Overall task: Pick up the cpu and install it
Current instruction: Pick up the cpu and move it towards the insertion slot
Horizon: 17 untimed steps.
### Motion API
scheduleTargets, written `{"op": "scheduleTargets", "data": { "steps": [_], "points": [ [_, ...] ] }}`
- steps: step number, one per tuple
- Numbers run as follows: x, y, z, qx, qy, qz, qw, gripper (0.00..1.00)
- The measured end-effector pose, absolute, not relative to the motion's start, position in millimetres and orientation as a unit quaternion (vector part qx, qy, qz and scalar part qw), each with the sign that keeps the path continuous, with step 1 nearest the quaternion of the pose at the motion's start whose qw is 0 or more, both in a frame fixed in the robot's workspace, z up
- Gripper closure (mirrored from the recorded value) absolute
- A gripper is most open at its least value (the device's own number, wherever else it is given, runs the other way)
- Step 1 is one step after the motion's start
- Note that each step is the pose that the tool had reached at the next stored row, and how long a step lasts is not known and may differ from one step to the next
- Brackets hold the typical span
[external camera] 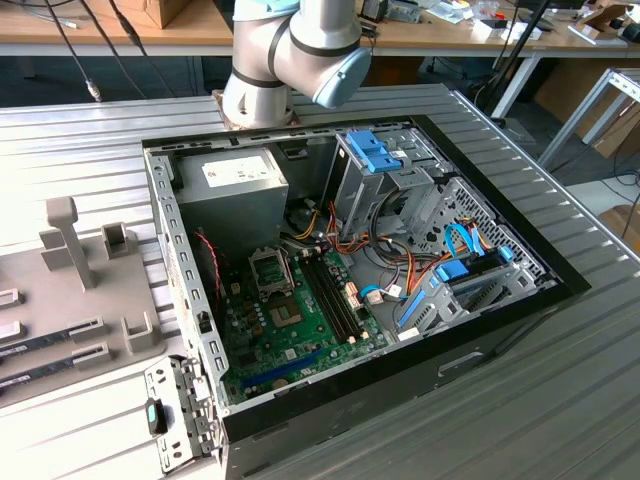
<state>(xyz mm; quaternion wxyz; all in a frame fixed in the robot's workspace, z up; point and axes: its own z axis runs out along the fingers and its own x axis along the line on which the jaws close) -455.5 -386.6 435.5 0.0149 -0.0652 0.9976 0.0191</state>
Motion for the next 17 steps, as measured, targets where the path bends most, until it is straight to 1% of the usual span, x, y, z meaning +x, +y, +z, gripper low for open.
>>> {"op": "scheduleTargets", "data": {
  "steps": [17],
  "points": [
    [-440,-387,434,-0.065,0.998,0.019,0.015,0.53]
  ]
}}
